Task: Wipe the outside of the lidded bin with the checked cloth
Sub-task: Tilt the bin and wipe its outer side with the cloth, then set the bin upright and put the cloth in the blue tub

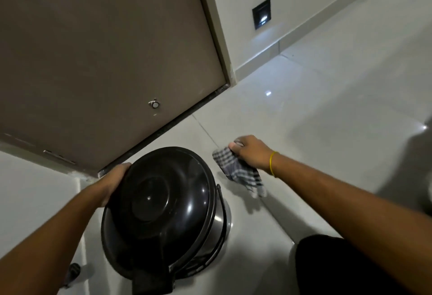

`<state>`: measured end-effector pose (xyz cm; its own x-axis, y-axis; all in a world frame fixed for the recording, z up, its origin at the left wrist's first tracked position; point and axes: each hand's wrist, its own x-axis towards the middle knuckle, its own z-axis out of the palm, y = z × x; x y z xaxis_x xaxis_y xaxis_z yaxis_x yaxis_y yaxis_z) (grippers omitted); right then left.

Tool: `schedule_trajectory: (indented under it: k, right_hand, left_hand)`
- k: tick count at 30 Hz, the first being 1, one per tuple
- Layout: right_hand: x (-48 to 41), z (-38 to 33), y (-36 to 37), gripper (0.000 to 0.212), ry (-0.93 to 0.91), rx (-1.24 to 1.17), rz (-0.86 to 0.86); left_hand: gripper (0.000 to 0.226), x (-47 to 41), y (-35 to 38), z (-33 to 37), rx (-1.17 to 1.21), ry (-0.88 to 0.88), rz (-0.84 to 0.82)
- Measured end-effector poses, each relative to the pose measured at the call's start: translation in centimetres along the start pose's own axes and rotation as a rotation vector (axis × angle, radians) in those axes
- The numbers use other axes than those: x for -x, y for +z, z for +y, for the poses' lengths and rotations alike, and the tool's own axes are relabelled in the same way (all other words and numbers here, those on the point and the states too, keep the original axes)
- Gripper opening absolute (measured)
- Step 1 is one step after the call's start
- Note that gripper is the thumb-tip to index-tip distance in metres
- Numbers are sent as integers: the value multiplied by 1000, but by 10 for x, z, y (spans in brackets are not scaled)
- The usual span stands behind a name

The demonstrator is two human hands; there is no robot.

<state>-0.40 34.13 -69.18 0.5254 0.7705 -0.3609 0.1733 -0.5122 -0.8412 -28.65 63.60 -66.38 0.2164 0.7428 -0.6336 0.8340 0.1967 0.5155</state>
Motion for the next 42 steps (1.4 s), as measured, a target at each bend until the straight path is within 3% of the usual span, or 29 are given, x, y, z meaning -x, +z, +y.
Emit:
schedule_trajectory:
  k: [3, 6, 8, 10, 11, 12, 16, 19, 23, 27, 30, 32, 33, 34, 37, 38, 40, 42]
  right_hand:
    - [-3, -41, -29, 22, -77, 119, -47]
    - [0, -96, -58, 36, -138, 322, -154]
    - [10, -140, -80, 37, -160, 426, -228]
    - [26, -181, -105, 33, -186, 531, -219]
    - [35, -199, -120, 33, -196, 553, -187]
    - [44, -214, -134, 37, -202, 554, -144]
    - [112, -268, -232, 43, -190, 665, 11]
    - [176, -294, -317, 41, -200, 825, 172]
    - [277, -318, -430, 45, -164, 889, 268]
    - [379, -293, -510, 48, -135, 718, 346]
    - [453, -234, -542, 44, -103, 587, 408]
    - [494, -179, -545, 52, -40, 585, 419]
    - [513, -150, -543, 55, -21, 623, 403]
    - [529, -122, -538, 56, 10, 677, 360]
    - [563, -66, -512, 57, 282, 845, -63]
    - [571, -57, -504, 58, 375, 847, -127]
    - [574, -60, -494, 57, 429, 765, -51]
    - [565, -81, -489, 60, 381, 701, 84]
  left_hand:
    - [49, 9, 5, 26, -350, 122, 209]
    - [41, 47, 14, 81, -762, 420, 272]
    - [25, 89, 24, 130, -694, 708, 146]
    - [72, 137, 39, 183, -607, 827, -180]
    - [76, 163, 49, 207, -597, 830, -262]
    - [66, 181, 56, 227, -577, 870, -276]
    - [12, 286, 63, 315, -528, 981, -95]
    - [7, 377, 69, 372, -511, 1066, -41]
    - [20, 507, 101, 431, -398, 1200, 69]
    - [36, 629, 164, 438, -329, 1252, 52]
    - [40, 708, 237, 408, -290, 1211, -173]
    - [38, 729, 275, 372, -306, 1170, -279]
    - [39, 735, 295, 359, -364, 1128, -362]
    - [39, 744, 317, 346, -465, 1053, -346]
    - [36, 778, 368, 272, -1040, 1063, -402]
    - [35, 779, 372, 261, -1086, 1082, -430]
    - [36, 766, 369, 251, -1098, 1064, -427]
    - [47, 733, 340, 263, -1007, 1082, -257]
